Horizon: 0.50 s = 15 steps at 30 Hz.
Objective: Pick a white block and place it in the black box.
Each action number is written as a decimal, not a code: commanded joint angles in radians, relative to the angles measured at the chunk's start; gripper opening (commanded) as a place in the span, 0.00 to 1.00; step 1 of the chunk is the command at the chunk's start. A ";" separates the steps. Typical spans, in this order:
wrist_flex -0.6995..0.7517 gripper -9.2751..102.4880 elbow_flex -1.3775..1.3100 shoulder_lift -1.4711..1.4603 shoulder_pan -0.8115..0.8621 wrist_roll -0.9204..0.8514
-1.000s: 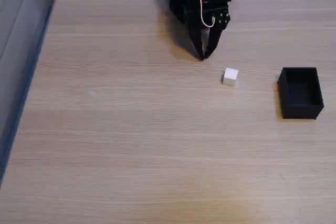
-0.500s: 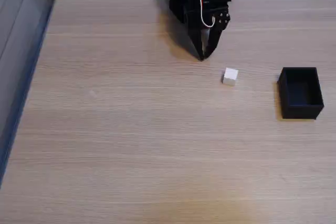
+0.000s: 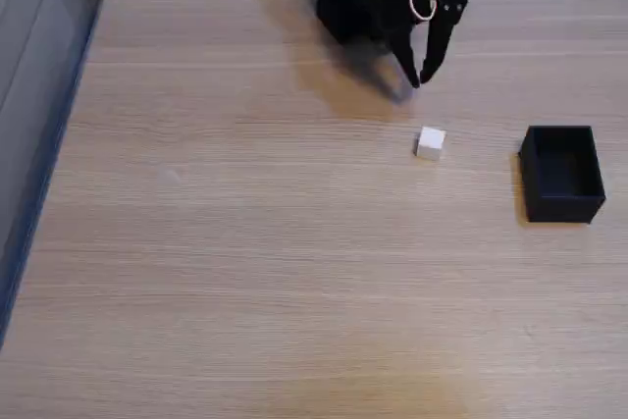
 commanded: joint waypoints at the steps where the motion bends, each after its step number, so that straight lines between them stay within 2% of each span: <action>1: -0.049 0.08 -0.140 -0.149 -0.049 0.086; 11: -0.132 0.09 -0.344 -0.479 -0.052 0.167; 15: -0.155 0.14 -0.380 -0.577 -0.002 0.187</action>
